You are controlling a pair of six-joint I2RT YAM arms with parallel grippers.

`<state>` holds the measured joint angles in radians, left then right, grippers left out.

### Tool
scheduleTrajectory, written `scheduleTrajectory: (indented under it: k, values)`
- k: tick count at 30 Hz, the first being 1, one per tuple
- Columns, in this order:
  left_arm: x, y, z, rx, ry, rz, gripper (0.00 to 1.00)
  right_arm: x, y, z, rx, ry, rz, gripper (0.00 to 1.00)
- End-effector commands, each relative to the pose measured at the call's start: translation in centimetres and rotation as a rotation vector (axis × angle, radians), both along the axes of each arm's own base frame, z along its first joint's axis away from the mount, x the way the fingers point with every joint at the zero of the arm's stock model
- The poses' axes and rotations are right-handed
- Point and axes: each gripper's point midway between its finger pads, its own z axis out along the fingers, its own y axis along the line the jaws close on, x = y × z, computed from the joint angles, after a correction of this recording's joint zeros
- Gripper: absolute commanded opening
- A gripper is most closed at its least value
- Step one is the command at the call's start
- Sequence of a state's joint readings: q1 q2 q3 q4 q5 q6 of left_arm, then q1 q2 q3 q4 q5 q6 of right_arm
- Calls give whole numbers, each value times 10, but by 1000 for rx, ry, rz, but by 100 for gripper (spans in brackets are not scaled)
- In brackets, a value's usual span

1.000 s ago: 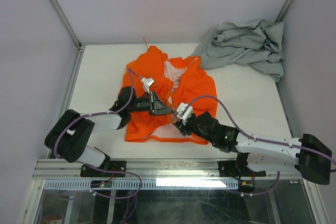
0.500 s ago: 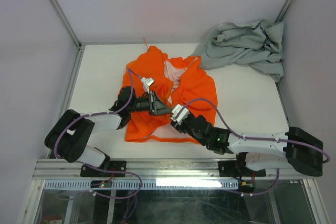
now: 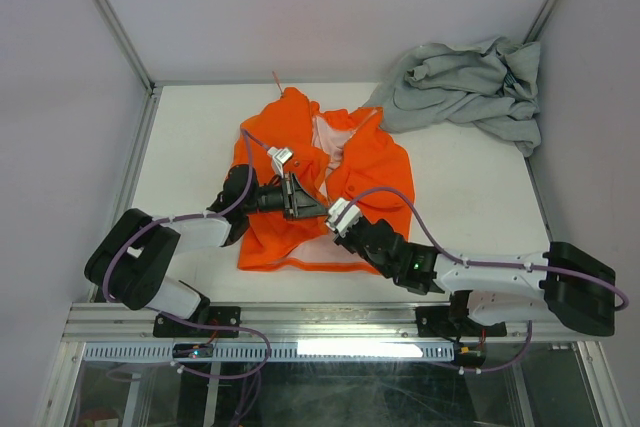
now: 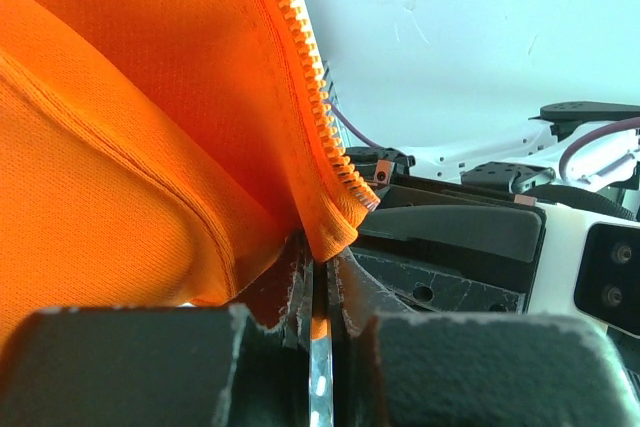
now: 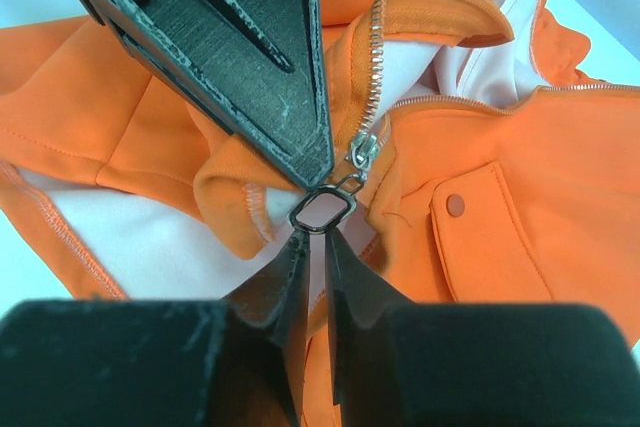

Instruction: Zip up the jacket

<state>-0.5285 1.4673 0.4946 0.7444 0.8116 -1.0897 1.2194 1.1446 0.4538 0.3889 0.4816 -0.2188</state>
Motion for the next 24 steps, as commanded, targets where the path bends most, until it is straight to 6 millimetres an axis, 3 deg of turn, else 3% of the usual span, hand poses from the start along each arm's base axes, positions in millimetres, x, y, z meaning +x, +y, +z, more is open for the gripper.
scheduleTrajectory:
  k: [1, 4, 5, 14, 20, 24]
  values:
    - [-5, 0, 11, -21, -42, -20, 0, 0, 9, 38, 121, -28, 8, 10]
    - [-4, 0, 7, -4, -34, -12, 0, -3, 8, 42, 135, -20, 16, 8]
    - [-5, 1, 14, -13, -59, -8, 0, -3, 8, 43, 138, -19, 19, 9]
    - [-6, 2, 19, -14, -69, -6, 0, -1, 12, 47, 163, -34, 18, 34]
    - [-7, 0, 17, -9, -64, -9, 0, 0, 16, 52, 197, -43, 11, 42]
    - [-7, -1, 17, -10, -65, -12, 0, 1, 12, 52, 196, -51, -13, 43]
